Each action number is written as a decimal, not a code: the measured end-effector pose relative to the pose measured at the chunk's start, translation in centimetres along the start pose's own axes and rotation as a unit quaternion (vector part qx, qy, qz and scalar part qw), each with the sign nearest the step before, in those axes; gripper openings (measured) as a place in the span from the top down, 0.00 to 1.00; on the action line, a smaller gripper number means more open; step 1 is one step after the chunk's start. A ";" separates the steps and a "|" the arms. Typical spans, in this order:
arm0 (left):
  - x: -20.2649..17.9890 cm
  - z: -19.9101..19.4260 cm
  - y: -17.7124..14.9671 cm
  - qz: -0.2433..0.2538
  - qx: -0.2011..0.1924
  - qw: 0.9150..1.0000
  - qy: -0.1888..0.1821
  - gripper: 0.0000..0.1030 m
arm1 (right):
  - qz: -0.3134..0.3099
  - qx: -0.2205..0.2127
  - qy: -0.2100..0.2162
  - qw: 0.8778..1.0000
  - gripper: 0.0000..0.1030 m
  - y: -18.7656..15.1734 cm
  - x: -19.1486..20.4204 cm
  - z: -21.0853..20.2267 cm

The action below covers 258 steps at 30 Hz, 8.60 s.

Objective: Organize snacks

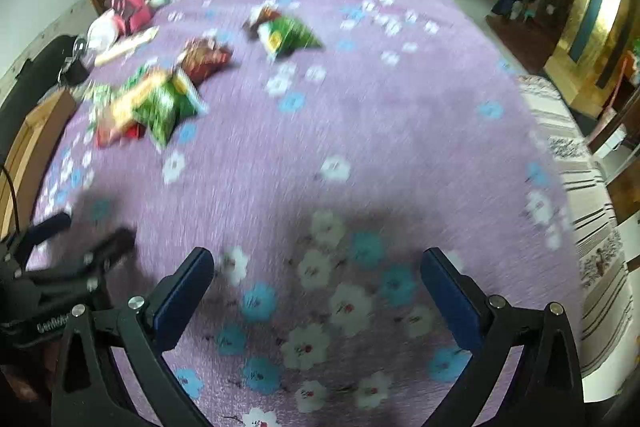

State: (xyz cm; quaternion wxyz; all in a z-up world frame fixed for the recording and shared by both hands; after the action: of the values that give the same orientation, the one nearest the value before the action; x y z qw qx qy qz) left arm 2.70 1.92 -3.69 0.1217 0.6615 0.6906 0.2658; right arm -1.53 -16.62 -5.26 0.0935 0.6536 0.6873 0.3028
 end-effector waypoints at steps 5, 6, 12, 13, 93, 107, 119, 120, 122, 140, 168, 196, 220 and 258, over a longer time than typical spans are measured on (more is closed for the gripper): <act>3.7 -2.3 3.4 -0.042 -0.031 0.999 0.003 0.01 | -0.010 0.002 0.045 0.999 0.00 2.8 1.7 -0.1; 4.4 -2.3 4.2 -0.049 -0.032 0.998 -0.004 0.01 | -0.020 -0.002 0.048 0.999 0.00 3.6 2.4 0.1; 7.7 -0.4 7.6 -0.040 0.004 0.999 0.030 0.02 | -0.136 0.009 0.056 0.989 0.00 7.5 7.8 4.3; 8.0 -0.3 7.8 -0.035 0.000 0.999 0.036 0.02 | -0.149 0.010 0.056 0.987 0.00 7.8 8.4 5.1; -3.4 5.7 9.9 0.195 0.112 0.973 -0.054 0.66 | -0.328 0.150 0.127 0.924 0.66 9.3 6.0 8.9; -2.5 2.8 6.0 0.176 0.107 0.972 -0.109 0.66 | -0.246 0.122 0.137 0.952 0.72 7.7 2.8 5.6; -0.3 -1.7 0.8 0.157 0.091 0.972 -0.150 0.66 | -0.216 0.104 0.123 0.963 0.72 5.3 2.1 3.7; 0.0 -1.9 0.7 0.155 0.093 0.972 -0.152 0.66 | -0.212 0.092 0.122 0.965 0.71 5.7 2.1 3.4; 0.1 -2.0 1.0 0.151 0.096 0.972 -0.152 0.66 | -0.193 0.079 0.124 0.970 0.54 6.8 2.2 3.3; -1.6 -0.9 1.4 0.114 0.095 0.981 -0.128 0.66 | -0.207 0.118 0.082 0.968 0.69 7.4 4.7 7.5; 9.6 -7.4 1.0 -0.016 0.009 0.996 -0.087 0.66 | -0.236 0.085 0.175 0.952 0.69 4.5 17.3 1.1; 30.3 8.0 8.0 -0.101 0.092 0.990 0.021 0.65 | -0.303 0.120 0.168 0.931 0.64 11.8 38.3 17.2; 17.9 -1.3 6.2 -0.054 0.016 0.998 0.000 0.63 | -0.183 0.013 0.166 0.969 0.37 10.0 20.6 5.5; 2.8 4.8 7.3 0.015 0.071 0.997 -0.030 0.43 | -0.173 0.058 0.078 0.980 0.45 16.2 1.1 12.4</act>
State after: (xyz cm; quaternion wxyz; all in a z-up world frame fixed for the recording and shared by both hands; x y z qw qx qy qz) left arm 11.12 5.50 -3.27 0.0907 0.6867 0.6936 0.1980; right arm 18.51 -12.55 -6.15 0.0528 0.5035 0.8117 0.2914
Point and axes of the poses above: each gripper's, at about its wrist camera, not at the fingertips, and z roughly the way its jaws point, x to its left, y to its top, the point moved 4 cm from there along z, roughly the way its jaws point, and after that the axes turned 14 degrees about y, right-handed, at the moved point
